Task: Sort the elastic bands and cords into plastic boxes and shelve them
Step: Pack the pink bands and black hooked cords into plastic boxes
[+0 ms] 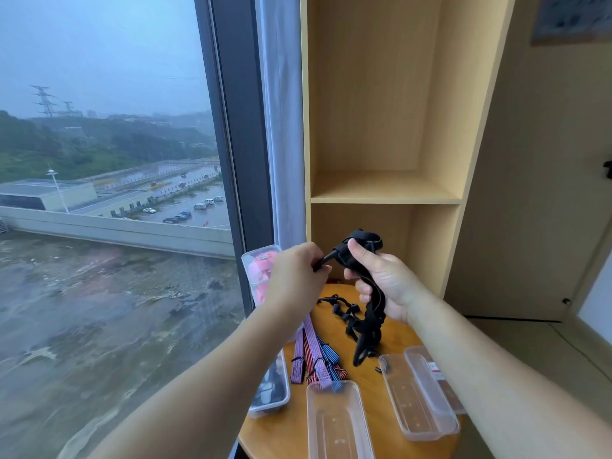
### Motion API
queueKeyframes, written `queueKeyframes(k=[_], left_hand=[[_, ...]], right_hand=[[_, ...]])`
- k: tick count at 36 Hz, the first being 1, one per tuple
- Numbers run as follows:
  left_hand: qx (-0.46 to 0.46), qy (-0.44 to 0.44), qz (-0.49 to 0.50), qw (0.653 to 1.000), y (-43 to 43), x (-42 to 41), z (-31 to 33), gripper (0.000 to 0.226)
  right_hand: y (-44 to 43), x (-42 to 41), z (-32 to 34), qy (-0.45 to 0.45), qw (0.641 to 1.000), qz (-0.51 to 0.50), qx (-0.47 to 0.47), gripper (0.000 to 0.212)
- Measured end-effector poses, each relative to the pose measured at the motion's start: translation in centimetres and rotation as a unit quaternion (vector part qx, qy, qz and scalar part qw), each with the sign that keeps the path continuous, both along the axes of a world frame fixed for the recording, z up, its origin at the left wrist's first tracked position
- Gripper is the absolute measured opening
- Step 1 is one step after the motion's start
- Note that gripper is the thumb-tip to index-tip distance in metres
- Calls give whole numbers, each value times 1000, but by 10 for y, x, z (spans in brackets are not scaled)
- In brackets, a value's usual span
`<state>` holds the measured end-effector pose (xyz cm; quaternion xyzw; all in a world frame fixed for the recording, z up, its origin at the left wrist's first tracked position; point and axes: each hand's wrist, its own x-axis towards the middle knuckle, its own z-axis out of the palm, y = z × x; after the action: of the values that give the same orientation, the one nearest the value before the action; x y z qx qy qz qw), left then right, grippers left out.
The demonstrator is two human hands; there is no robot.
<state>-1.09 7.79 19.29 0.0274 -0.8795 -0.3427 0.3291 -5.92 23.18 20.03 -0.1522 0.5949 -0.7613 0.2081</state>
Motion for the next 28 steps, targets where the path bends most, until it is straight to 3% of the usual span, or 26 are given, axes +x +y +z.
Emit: queueKeyframes(k=[2,4,7,11,13,15,18,21,23,25,28], left_hand=[[-55,24,-10,998,5,2,0,21],[-53,47,-32,997,7,3,-3,17],[87,11,-113,990,3,7,-7,15],[234,-52,-196,951,1,14,-5,9],[345,-90,-218,908,3,15,-2,25],[454,-134,-258,842,2,16,1,31],[529,-173,-309,771,0,17,1,26],[578,-172,-317,732,-3,17,-1,25],[585,-163,-301,735,-4,18,-1,24],[566,-143,-274,764,-3,17,-4,20],[432,-99,-191,876,-1,15,-12,25]], right_hand=[[-1,-1,-1,-4,999,-39,4,42],[0,-1,-2,5,999,-47,-15,34],[5,-3,-2,25,999,-27,-35,30],[11,-6,-1,36,998,-3,-43,32],[12,-6,-2,42,998,11,-48,33],[12,-4,-3,46,998,24,-46,30],[11,-2,-6,49,997,40,-52,27],[10,0,-8,46,996,55,-47,31],[10,1,-8,33,997,63,-30,32],[9,1,-8,13,998,61,3,33],[4,4,-9,-9,997,37,65,36]])
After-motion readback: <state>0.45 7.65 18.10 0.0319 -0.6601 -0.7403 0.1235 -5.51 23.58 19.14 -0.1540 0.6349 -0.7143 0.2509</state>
